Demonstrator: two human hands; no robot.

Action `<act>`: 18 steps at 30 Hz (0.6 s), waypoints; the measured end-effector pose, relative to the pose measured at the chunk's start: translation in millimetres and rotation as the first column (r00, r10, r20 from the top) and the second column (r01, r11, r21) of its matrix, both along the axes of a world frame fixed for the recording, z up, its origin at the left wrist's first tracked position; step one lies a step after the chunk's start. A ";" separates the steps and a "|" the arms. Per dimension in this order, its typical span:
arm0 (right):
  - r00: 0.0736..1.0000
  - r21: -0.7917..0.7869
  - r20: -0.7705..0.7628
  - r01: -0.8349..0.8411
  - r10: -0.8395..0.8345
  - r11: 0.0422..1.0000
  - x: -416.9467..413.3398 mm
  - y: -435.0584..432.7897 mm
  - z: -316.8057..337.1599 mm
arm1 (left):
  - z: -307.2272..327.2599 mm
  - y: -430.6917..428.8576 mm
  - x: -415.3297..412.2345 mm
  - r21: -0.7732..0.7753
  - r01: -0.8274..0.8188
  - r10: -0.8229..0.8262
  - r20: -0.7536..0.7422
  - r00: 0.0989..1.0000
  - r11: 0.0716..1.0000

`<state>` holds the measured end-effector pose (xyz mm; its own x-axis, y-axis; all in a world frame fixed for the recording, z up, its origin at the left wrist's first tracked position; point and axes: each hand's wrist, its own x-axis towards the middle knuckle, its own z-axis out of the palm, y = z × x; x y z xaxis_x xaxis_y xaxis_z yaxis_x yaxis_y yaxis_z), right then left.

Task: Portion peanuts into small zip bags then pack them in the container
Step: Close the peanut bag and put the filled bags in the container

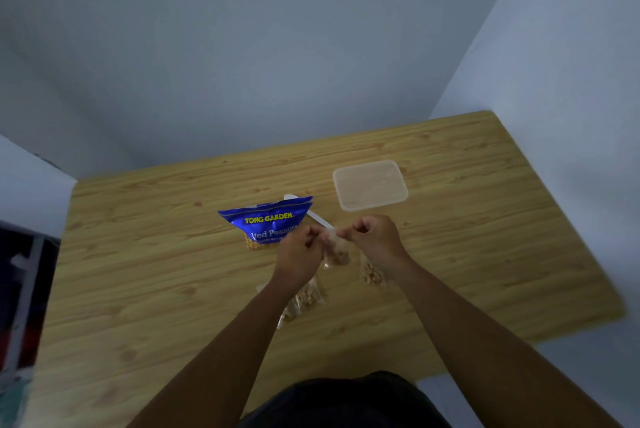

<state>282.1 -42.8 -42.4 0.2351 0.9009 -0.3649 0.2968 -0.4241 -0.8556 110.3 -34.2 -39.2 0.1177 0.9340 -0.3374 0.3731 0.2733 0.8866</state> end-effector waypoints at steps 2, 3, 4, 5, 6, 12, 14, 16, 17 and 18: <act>0.991 -0.013 -0.137 -0.012 0.010 1.000 3.4 -4.1 -5.6 | -1.0 -0.7 1.6 -0.077 -0.032 0.039 0.086 0.996 0.997; 0.985 -0.028 -0.170 -0.020 0.014 0.999 5.1 -6.1 -8.1 | -2.1 -1.0 1.8 -0.106 -0.036 0.048 0.110 0.993 0.994; 0.982 -0.052 -0.191 -0.024 0.013 0.998 6.1 -8.2 -11.0 | -3.1 -1.9 1.7 -0.128 -0.032 0.048 0.124 0.991 0.991; 0.980 -0.065 -0.197 -0.023 0.010 0.998 6.2 -10.2 -13.1 | -4.5 -2.9 2.4 -0.149 -0.023 0.043 0.134 0.990 0.989; 0.978 -0.070 -0.210 -0.010 -0.005 0.998 5.8 -11.5 -15.9 | -5.6 -4.1 3.4 -0.168 -0.016 0.040 0.145 0.989 0.986; 0.956 -0.151 -0.283 0.041 -0.083 0.988 -0.7 -16.5 -23.0 | -14.7 -6.4 10.2 -0.195 -0.071 0.094 0.110 0.989 0.978; 0.949 -0.210 -0.302 0.025 -0.089 0.977 -0.6 -18.3 -25.2 | -17.6 -5.4 8.7 -0.222 -0.091 0.117 0.106 0.987 0.971; 0.969 -0.218 -0.230 0.042 -0.093 0.975 1.5 -19.4 -30.4 | -21.9 -5.0 5.4 -0.268 -0.085 0.116 0.102 0.988 0.960; 0.981 -0.216 -0.167 0.058 -0.095 0.975 3.4 -19.9 -33.6 | -25.0 -5.4 2.1 -0.271 -0.085 0.112 0.087 0.990 0.959; 0.993 -0.207 -0.085 0.060 -0.079 0.977 5.3 -20.6 -36.1 | -27.8 -5.8 -2.9 -0.246 -0.089 0.104 0.048 0.993 0.965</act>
<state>287.4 -63.4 -78.6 0.2510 0.7880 -0.5622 0.1846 -0.6091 -0.7713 107.4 -40.0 -67.0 0.0580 0.8326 -0.5509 0.2831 0.5154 0.8088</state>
